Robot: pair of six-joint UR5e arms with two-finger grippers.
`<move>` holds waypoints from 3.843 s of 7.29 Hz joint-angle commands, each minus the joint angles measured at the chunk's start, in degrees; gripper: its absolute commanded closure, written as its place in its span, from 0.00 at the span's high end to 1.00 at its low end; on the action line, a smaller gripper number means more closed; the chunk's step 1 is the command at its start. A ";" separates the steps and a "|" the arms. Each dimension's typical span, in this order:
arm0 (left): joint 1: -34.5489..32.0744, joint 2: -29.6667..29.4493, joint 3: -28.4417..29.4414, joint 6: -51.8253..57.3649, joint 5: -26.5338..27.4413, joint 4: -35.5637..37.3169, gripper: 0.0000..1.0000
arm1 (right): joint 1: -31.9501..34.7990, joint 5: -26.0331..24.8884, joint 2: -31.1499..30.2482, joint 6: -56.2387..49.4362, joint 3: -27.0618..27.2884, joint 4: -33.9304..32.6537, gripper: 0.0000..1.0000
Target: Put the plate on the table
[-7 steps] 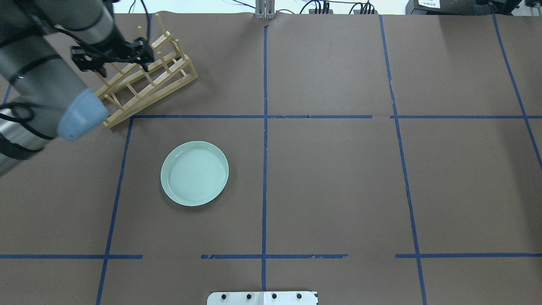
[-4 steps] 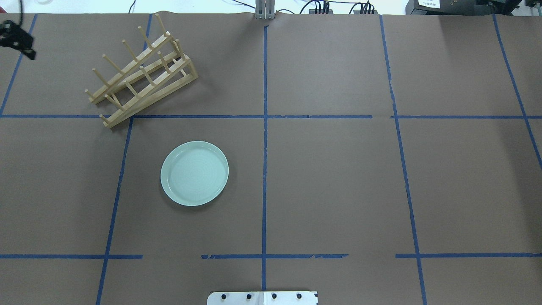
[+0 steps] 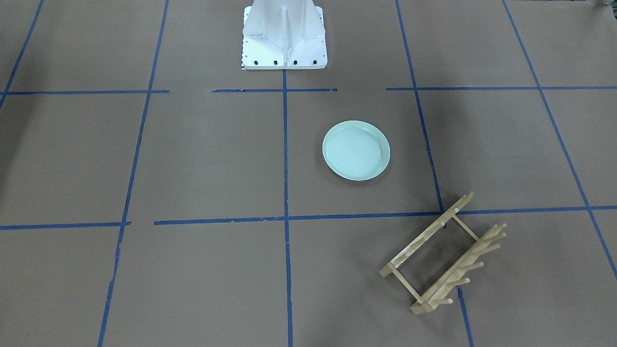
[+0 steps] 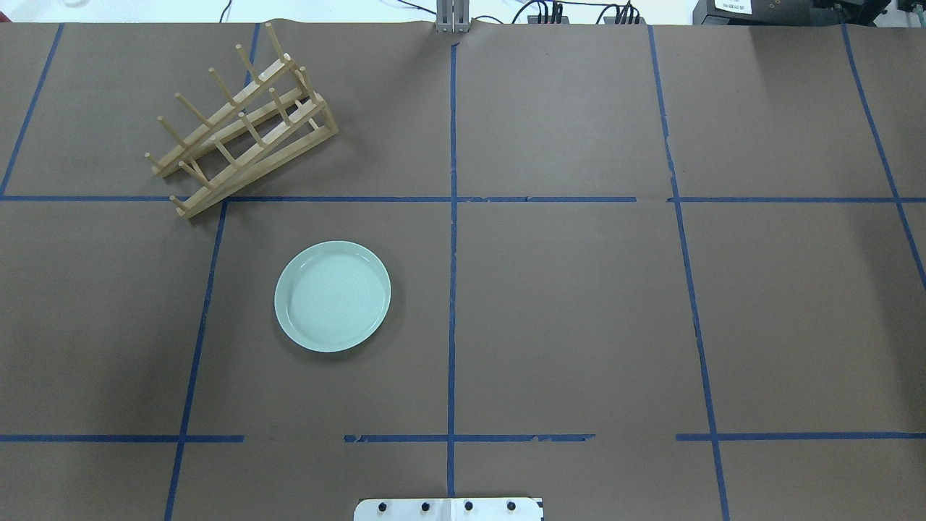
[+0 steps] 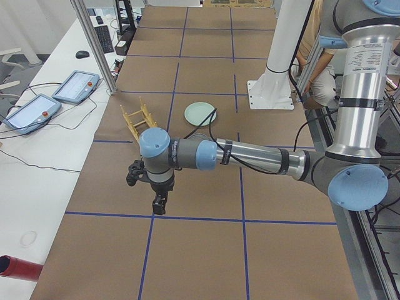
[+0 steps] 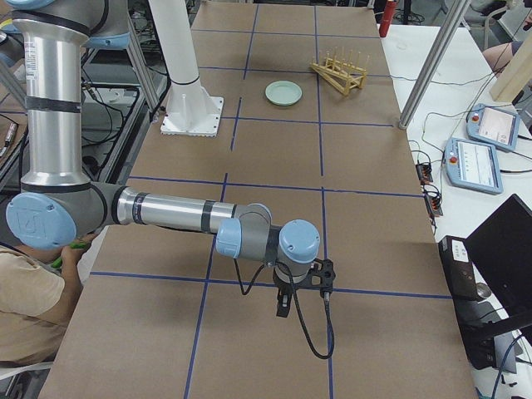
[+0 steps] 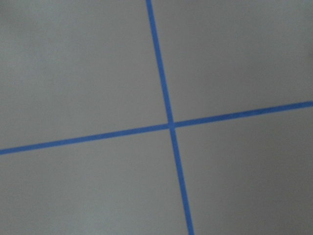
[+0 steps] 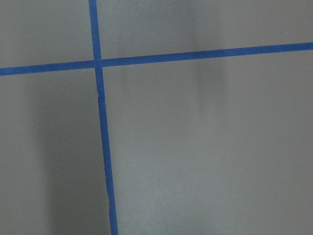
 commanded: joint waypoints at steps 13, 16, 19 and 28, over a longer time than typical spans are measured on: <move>-4.83 3.38 -0.49 -0.36 -5.45 -7.40 1.00 | 0.00 0.00 -0.03 0.00 -0.05 0.00 1.00; -4.74 2.76 -0.76 -0.36 -5.36 -7.40 1.00 | 0.00 0.00 0.06 0.00 -0.05 0.00 1.00; -4.65 2.23 -0.49 -0.53 -5.36 -7.31 1.00 | 0.00 0.00 -0.03 0.00 -0.05 0.00 1.00; -4.48 1.88 1.97 0.08 -5.27 -7.31 1.00 | 0.00 0.00 -0.03 0.00 -0.05 0.00 1.00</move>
